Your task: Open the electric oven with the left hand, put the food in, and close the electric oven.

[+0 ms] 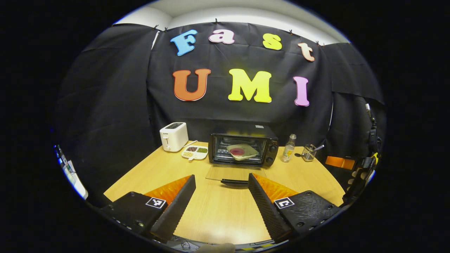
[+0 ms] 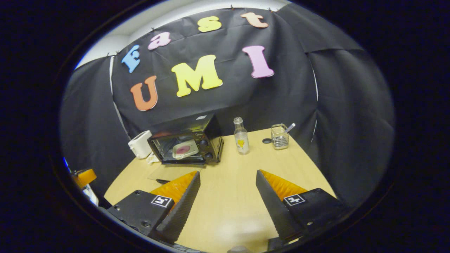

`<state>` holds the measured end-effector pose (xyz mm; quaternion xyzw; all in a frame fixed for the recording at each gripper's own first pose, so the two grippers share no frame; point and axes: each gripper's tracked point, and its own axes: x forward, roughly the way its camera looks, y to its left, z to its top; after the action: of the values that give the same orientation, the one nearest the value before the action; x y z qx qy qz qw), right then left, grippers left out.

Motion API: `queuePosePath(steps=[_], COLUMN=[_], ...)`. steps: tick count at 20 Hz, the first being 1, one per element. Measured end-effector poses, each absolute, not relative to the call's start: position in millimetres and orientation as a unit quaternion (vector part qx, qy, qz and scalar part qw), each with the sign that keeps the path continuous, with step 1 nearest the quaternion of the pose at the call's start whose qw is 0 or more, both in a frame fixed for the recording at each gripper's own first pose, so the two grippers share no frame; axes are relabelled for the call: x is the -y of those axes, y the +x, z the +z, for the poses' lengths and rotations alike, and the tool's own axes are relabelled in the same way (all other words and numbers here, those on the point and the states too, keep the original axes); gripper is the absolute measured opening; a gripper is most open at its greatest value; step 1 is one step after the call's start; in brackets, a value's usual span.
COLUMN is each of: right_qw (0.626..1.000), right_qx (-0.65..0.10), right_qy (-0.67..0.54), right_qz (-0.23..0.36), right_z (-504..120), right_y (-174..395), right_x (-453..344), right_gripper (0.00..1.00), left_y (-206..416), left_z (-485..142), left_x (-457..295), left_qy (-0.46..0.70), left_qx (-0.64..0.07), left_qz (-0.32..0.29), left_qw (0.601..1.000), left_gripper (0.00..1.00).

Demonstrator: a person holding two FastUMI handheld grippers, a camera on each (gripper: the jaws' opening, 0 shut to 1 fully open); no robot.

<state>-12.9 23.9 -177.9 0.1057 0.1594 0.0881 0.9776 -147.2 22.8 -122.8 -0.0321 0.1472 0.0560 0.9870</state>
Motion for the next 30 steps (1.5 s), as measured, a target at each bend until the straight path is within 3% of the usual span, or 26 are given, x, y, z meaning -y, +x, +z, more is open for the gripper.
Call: queuePosePath(steps=[6, 7, 9, 12, 13, 15, 16, 19, 21, 22, 30], right_qw=[0.984, 0.984, 0.986, 0.987, 0.987, 0.988, 0.987, 0.985, 0.983, 0.981, 0.976], right_qx=[-0.132, -0.135, -0.136, -0.141, -0.145, -0.150, -0.157, -0.169, -0.179, -0.185, -0.205], right_qy=[0.054, 0.057, 0.052, 0.055, 0.050, 0.037, 0.032, 0.026, 0.029, 0.030, 0.033], right_qz=[0.104, 0.102, 0.083, 0.053, 0.041, 0.016, 0.002, -0.030, -0.043, -0.043, -0.067], right_z=[-164, -164, -161, -151, -150, -145, -144, -140, -143, -144, -147], right_y=[-51, -52, -51, -43, -40, -33, -30, -27, -28, -28, -22], right_x=[17, 21, 33, 41, 44, 49, 50, 44, 34, 27, 20], right_gripper=[0.96, 1.00, 0.96, 1.00, 0.96, 1.00, 0.96, 1.00, 0.96, 1.00, 0.96], left_y=[-127, -118, -96, -62, -49, -26, -16, 11, 22, 27, 50], left_z=[-159, -170, -194, -233, -246, -276, -288, -320, -334, -339, -357], left_x=[20, 23, 28, 30, 31, 26, 25, 26, 25, 22, 6], left_qy=[0.003, 0.004, 0.006, 0.008, 0.007, 0.005, 0.001, -0.003, -0.005, -0.004, 0.004], left_qx=[-0.174, -0.184, -0.200, -0.233, -0.240, -0.261, -0.272, -0.294, -0.305, -0.308, -0.324], left_qz=[0.041, 0.038, 0.023, 0.000, -0.007, -0.015, -0.021, -0.044, -0.056, -0.056, -0.028], left_qw=[0.984, 0.982, 0.979, 0.973, 0.971, 0.965, 0.962, 0.955, 0.951, 0.950, 0.946], left_gripper=[0.96, 0.96, 0.96, 0.97, 0.97, 0.97, 0.97, 0.97, 0.97, 0.98, 1.00])
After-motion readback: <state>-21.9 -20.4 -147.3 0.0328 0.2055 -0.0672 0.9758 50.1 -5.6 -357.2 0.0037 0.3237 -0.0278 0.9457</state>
